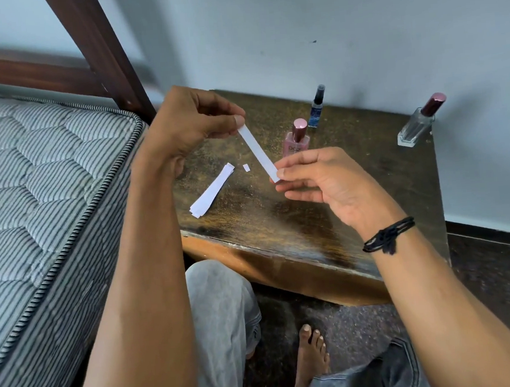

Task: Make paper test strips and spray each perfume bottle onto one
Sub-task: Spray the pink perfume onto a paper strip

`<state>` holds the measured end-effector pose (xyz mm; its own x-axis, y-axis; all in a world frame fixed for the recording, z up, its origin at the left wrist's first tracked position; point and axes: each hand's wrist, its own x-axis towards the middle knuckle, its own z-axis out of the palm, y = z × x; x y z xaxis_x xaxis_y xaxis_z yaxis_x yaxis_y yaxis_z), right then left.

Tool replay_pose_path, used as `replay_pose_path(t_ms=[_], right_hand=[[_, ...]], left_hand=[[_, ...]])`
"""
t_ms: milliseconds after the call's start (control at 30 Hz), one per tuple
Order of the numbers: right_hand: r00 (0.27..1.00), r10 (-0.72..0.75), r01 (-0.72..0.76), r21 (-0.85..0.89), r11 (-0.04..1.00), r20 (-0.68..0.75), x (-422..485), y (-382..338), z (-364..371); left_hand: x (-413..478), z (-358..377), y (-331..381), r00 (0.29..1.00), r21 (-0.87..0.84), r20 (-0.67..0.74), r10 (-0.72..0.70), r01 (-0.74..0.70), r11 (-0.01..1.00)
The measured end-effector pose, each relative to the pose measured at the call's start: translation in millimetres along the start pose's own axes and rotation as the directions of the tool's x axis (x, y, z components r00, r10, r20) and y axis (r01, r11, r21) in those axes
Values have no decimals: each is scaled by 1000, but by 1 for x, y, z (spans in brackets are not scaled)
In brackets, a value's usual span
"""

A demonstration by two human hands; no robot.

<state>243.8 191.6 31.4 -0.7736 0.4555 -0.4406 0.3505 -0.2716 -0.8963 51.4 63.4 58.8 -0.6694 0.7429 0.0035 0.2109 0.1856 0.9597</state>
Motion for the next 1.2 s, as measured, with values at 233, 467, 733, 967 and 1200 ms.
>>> replay_pose_path(t_ms=[233, 467, 733, 967, 1200], right_hand=[[991, -70, 73, 23, 997, -118, 8, 5, 4], [986, -75, 84, 61, 995, -149, 12, 5, 10], [984, -59, 69, 52, 996, -168, 13, 8, 14], [975, -148, 164, 86, 983, -165, 9, 3, 19], [956, -202, 233, 134, 963, -211, 7, 1, 19]], left_hand=[[-2, 9, 6, 994, -147, 58, -93, 101, 984], [-1, 8, 8, 988, -231, 73, -133, 146, 962], [-3, 2, 10, 990, -290, 66, -122, 136, 947], [0, 14, 6, 981, -212, 135, -143, 169, 962], [1, 23, 4, 963, -141, 227, -145, 180, 973]])
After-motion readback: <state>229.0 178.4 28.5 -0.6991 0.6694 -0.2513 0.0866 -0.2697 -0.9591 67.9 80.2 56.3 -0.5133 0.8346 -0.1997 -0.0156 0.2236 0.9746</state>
